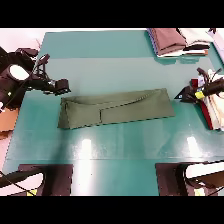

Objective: Fold the shirts.

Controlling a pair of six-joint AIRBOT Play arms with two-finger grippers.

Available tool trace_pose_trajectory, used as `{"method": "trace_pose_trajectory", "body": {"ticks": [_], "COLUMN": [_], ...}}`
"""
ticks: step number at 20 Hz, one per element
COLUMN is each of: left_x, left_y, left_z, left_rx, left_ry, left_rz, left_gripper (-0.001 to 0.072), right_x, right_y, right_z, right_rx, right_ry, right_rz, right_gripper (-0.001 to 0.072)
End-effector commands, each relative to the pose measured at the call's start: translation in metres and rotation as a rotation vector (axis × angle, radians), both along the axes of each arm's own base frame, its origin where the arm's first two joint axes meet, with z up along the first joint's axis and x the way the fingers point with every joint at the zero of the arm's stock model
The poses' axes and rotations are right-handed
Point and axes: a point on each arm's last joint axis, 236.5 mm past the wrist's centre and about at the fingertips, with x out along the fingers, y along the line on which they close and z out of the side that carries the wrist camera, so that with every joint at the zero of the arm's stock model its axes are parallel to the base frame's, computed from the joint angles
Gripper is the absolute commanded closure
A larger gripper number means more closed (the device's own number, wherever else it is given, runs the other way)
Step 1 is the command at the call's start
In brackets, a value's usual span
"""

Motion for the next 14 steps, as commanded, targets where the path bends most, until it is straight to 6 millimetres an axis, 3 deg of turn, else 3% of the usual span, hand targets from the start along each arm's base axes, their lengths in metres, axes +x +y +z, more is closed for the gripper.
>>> {"method": "trace_pose_trajectory", "body": {"ticks": [1,4,5,8,10,14], "left_x": [0.004,0.0,0.0,0.008,0.008,0.012], "left_y": [-0.041,-0.085,-0.102,-0.145,-0.172,-0.222], "left_z": [0.001,-0.014,-0.019,-0.03,-0.041,-0.065], "left_rx": [-0.043,-0.068,-0.082,-0.133,-0.135,-0.12], "left_ry": [-0.026,-0.007,-0.011,-0.03,-0.012,-0.003], "left_rz": [-0.012,-0.046,-0.062,-0.077,-0.13,-0.224], "left_gripper": [0.0679,0.0679,0.0679,0.068,0.0679,0.068], "right_x": [-0.014,-0.008,-0.005,0.01,0.022,0.036], "right_y": [0.017,0.045,0.054,0.07,0.07,0.09], "right_z": [-0.026,-0.038,-0.036,-0.02,0.013,0.111], "right_rx": [0.165,0.206,0.218,0.212,0.19,0.125], "right_ry": [0.042,0.044,0.024,-0.03,-0.105,-0.273], "right_rz": [-0.014,0.026,0.05,0.106,0.147,0.216], "right_gripper": [0.0199,0.0204,0.0267,0.0673,0.0697,0.0697]}}
